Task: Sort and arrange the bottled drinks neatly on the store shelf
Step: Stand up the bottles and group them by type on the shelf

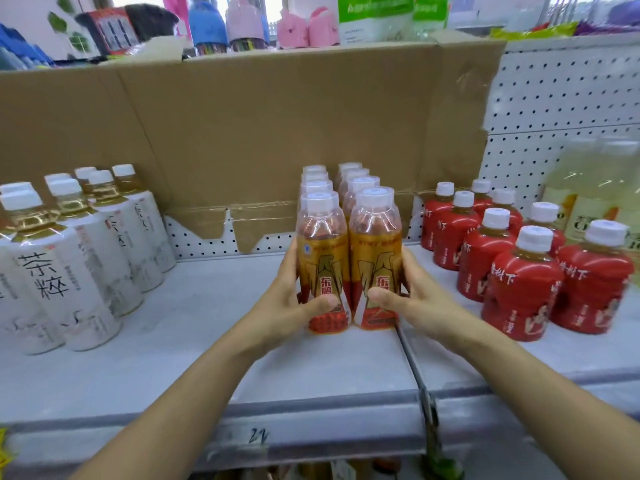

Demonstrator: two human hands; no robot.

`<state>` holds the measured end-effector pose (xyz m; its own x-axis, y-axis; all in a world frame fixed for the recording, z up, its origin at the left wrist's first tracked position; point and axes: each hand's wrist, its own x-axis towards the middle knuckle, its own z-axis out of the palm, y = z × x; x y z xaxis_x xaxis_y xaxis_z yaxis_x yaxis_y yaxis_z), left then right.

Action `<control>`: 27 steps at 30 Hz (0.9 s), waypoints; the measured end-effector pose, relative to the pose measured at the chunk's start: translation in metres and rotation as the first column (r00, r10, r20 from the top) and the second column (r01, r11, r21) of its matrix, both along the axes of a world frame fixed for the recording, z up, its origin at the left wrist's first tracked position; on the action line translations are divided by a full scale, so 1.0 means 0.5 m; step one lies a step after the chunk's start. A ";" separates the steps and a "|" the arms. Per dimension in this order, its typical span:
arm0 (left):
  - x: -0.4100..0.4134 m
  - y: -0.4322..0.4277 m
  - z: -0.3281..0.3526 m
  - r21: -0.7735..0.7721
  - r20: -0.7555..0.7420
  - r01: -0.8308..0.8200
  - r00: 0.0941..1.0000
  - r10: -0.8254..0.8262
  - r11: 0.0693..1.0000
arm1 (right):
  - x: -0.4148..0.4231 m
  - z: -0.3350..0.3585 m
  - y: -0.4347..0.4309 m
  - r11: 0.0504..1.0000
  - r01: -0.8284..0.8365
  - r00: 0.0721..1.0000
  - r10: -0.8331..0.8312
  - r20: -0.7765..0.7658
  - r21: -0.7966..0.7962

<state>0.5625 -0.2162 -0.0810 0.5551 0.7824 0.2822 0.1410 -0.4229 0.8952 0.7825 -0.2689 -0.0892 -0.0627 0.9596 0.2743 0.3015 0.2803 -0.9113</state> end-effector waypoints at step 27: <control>0.479 -0.151 -0.025 -0.137 -0.037 -0.049 0.998 0.044 0.989 | 0.503 0.009 -0.191 0.990 0.103 0.992 -0.094 0.088 -0.097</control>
